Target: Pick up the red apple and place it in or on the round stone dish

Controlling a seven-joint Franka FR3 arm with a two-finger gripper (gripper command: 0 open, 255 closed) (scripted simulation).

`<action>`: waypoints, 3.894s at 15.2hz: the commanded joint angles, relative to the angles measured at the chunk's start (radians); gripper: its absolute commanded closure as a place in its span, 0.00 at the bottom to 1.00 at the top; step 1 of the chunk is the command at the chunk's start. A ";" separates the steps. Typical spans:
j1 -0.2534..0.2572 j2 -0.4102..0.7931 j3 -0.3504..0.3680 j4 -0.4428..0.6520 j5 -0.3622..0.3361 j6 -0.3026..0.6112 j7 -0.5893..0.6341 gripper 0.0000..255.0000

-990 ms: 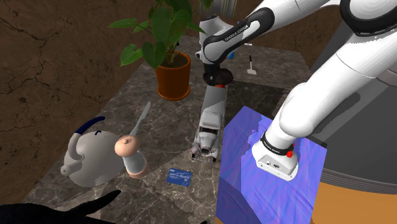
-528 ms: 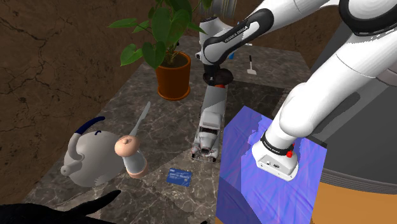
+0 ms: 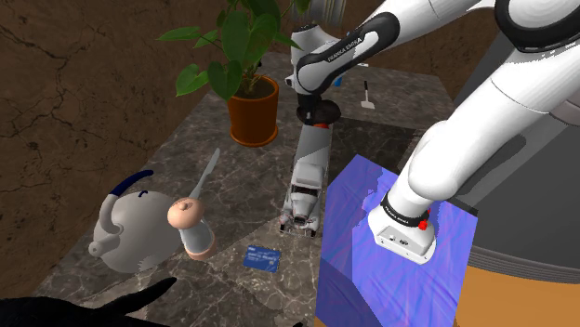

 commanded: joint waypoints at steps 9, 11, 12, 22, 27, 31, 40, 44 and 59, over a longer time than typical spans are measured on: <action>0.000 -0.064 0.004 0.041 0.002 -0.108 -0.006 1.00; 0.001 -0.080 0.005 0.055 0.003 -0.137 -0.008 1.00; 0.001 -0.087 0.006 0.063 0.003 -0.152 -0.009 1.00; 0.002 -0.146 0.013 0.150 0.008 -0.298 -0.018 1.00; 0.003 -0.165 0.016 0.201 0.011 -0.368 -0.022 1.00; 0.004 -0.176 0.019 0.245 0.012 -0.423 -0.026 1.00; -0.057 0.014 -0.091 0.483 -0.014 -0.452 -0.201 1.00; -0.082 0.104 -0.129 0.594 -0.008 -0.466 -0.272 1.00; -0.086 0.147 -0.136 0.437 -0.006 -0.268 -0.257 1.00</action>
